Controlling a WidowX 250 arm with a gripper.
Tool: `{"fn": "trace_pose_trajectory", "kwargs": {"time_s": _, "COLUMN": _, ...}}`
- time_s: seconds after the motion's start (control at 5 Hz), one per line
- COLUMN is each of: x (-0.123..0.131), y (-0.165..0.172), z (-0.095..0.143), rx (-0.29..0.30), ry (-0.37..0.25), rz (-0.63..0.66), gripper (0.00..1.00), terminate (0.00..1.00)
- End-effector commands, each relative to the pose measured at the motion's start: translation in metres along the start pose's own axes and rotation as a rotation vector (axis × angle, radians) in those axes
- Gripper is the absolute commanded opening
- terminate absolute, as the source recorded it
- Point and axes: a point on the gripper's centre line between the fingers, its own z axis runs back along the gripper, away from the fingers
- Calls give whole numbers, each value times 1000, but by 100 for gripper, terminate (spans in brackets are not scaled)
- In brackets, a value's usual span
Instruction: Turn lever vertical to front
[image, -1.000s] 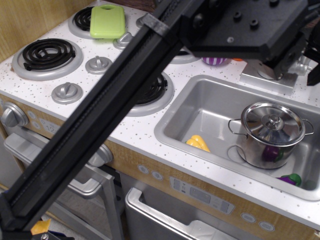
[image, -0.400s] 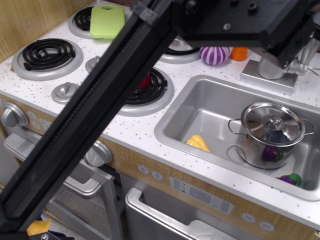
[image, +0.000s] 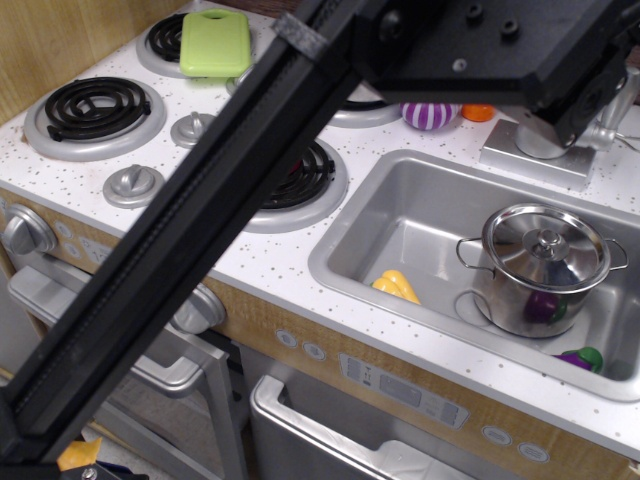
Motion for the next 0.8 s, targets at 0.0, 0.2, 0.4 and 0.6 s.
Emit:
{"fn": "trace_pose_trajectory", "kwargs": {"time_s": 0.0, "x": 24, "y": 14, "z": 21, "rx": -40, "ry": -84, "rz": 37, "gripper": 100, "terminate": 0}}
{"fn": "trace_pose_trajectory", "kwargs": {"time_s": 0.2, "x": 29, "y": 16, "z": 18, "rx": -45, "ry": -90, "rz": 30, "gripper": 100, "terminate": 0}}
{"fn": "trace_pose_trajectory", "kwargs": {"time_s": 0.4, "x": 33, "y": 16, "z": 14, "rx": -51, "ry": -82, "rz": 39, "gripper": 0, "terminate": 0}}
{"fn": "trace_pose_trajectory", "kwargs": {"time_s": 0.6, "x": 30, "y": 13, "z": 14, "rx": -63, "ry": -64, "rz": 56, "gripper": 0, "terminate": 0}}
